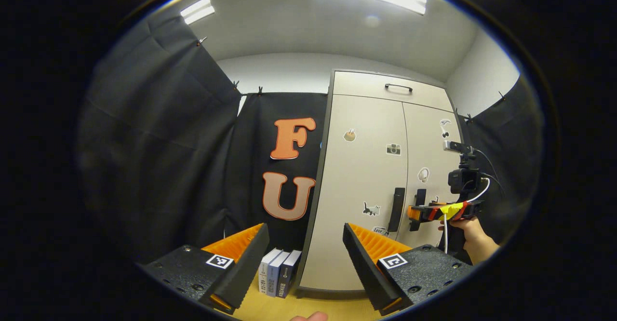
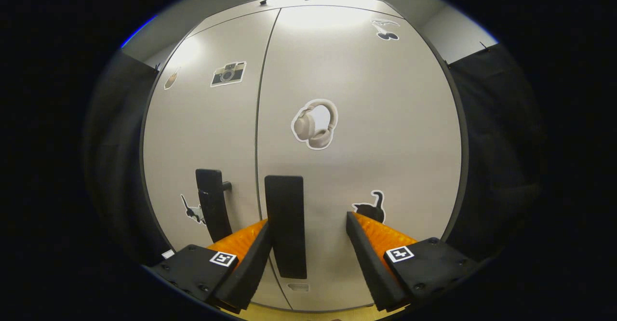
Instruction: Open the right door of the double-door shoe cabinet with the right hand, and open the left door with the left hand.
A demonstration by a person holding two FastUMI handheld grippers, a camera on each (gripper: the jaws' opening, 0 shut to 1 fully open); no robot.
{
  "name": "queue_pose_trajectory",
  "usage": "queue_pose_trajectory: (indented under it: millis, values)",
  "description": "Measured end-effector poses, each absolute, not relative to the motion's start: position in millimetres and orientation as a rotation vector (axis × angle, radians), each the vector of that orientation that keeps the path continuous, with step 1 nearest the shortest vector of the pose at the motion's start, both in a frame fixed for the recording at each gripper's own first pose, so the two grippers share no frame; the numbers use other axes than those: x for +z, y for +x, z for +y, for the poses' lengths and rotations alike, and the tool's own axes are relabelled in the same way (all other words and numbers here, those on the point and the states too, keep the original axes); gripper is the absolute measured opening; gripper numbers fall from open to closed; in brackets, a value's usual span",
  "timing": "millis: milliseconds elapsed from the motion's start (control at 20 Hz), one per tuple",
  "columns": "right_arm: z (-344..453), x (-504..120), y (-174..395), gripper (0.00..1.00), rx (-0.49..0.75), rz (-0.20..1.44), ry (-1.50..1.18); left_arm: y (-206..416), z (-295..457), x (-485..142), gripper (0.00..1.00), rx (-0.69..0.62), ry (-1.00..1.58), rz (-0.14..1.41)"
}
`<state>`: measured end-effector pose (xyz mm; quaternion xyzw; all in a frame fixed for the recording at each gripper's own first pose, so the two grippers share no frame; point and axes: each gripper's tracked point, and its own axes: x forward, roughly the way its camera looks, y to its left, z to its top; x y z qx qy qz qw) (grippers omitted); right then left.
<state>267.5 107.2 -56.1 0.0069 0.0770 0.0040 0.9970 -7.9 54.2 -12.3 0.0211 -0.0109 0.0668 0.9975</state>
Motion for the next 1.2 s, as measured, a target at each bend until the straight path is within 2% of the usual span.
queue_pose_trajectory:
  millis: [300, 400, 450, 600, 650, 700, 750, 800, 850, 900, 950, 1000, 1200]
  values:
    - [107, -58, 270, 0.93, -0.032, 0.143, -0.008, -14, 57, -14, 0.94, 0.141, 0.046, -0.017]
    - [108, -58, 269, 0.92, -0.031, 0.144, -0.004, -16, 59, -14, 0.94, 0.143, 0.046, -0.014]
    - [108, -58, 270, 0.89, -0.031, 0.141, -0.007, -17, 61, -13, 0.94, 0.144, 0.046, -0.015]
    - [111, -59, 270, 0.89, -0.02, 0.137, -0.013, -22, 64, -11, 0.94, 0.15, 0.049, -0.016]
    - [114, -60, 269, 0.8, -0.012, 0.136, -0.011, -24, 64, -11, 0.94, 0.149, 0.049, -0.016]
    - [124, -61, 269, 0.78, 0.022, 0.14, 0.0, -25, 64, -10, 0.95, 0.147, 0.049, -0.017]
    - [130, -65, 271, 0.7, 0.045, 0.147, 0.01, -28, 64, -10, 0.94, 0.146, 0.051, -0.018]
    - [130, -60, 269, 0.37, 0.053, 0.126, 0.006, -31, 64, -9, 0.94, 0.146, 0.054, -0.018]
    - [130, -65, 268, 0.38, 0.073, 0.151, 0.007, -32, 65, -9, 0.95, 0.148, 0.056, -0.018]
    - [131, -63, 270, 0.31, 0.083, 0.151, 0.02, -33, 65, -9, 0.94, 0.147, 0.053, -0.019]
    - [130, -65, 269, 0.38, 0.092, 0.176, 0.037, -35, 65, -8, 0.94, 0.147, 0.047, -0.018]
    - [131, -64, 268, 0.23, 0.098, 0.175, 0.045, -37, 64, -8, 0.94, 0.148, 0.041, -0.017]
    - [131, -63, 262, 0.23, 0.122, 0.165, 0.029, -44, 68, -8, 0.94, 0.162, 0.05, -0.016]
